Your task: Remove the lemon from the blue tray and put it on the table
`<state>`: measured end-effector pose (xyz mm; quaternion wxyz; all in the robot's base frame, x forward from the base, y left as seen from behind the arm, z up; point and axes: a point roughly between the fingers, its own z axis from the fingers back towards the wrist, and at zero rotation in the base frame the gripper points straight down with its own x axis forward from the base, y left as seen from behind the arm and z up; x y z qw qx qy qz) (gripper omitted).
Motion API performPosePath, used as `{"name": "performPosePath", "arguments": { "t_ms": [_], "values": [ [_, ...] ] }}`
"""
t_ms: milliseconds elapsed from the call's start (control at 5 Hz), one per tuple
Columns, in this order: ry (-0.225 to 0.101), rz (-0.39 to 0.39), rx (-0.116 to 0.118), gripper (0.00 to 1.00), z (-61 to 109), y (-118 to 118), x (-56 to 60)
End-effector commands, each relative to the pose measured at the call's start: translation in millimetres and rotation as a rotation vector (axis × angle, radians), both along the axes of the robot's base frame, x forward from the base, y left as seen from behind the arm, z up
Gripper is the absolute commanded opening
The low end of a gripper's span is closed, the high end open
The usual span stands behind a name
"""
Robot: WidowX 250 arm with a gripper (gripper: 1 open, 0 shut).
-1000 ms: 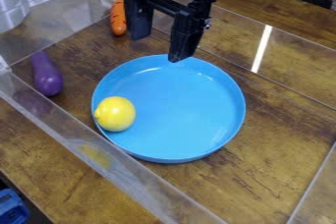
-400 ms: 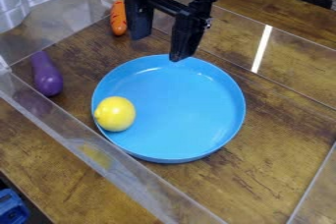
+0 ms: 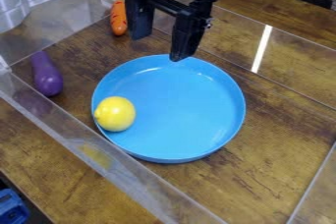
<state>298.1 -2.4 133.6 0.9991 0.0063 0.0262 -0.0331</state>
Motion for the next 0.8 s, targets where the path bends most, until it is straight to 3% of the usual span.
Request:
{"name": "performPosePath", "arguments": {
  "t_ms": [0,400,600],
  "values": [
    [-0.038,0.001,0.003,1.0,8.5,1.4,3.9],
    [-0.022,-0.02,0.001,1.0,1.6,1.8,3.6],
    [-0.01,-0.067,-0.001,1.0,-4.3,3.6,1.7]
  ]
}}
